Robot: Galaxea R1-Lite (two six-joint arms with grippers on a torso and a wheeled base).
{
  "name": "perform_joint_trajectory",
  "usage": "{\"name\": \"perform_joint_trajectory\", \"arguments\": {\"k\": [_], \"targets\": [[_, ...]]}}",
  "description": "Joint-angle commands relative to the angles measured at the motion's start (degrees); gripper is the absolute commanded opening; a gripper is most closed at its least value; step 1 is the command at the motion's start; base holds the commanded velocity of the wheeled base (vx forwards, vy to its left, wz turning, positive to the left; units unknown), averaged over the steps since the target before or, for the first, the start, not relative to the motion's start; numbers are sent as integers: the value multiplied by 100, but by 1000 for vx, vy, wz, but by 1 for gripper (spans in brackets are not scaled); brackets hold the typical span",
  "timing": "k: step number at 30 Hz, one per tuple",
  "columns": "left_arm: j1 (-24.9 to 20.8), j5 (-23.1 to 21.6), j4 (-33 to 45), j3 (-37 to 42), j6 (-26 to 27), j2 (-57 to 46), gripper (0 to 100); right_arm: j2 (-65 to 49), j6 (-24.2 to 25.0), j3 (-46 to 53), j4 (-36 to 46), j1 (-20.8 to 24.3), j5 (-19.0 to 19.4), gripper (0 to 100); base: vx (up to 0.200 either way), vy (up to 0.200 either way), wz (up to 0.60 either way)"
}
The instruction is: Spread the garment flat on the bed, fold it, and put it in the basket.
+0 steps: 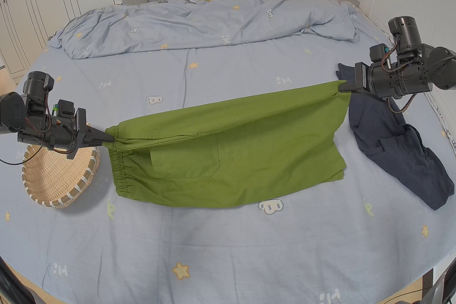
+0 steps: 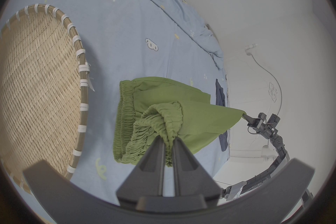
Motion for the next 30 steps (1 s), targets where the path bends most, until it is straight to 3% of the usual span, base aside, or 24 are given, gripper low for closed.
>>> {"name": "perform_joint_trajectory", "arguments": {"k": [1, 12, 19, 30], "targets": [[13, 0, -1, -19, 7, 94, 0, -8, 6, 30, -16, 10, -5, 0, 0, 0, 0], [-13, 0, -1, -98, 7, 209, 0, 115, 50, 82, -166, 89, -5, 0, 0, 0, 0], [-13, 0, -1, -81, 7, 147, 0, -1591, 59, 1207, 10, 616, -14, 0, 0, 0, 0], [-31, 0, -1, -63, 7, 121, 0, -2584, 59, 1831, 555, 625, -14, 0, 0, 0, 0]]}}
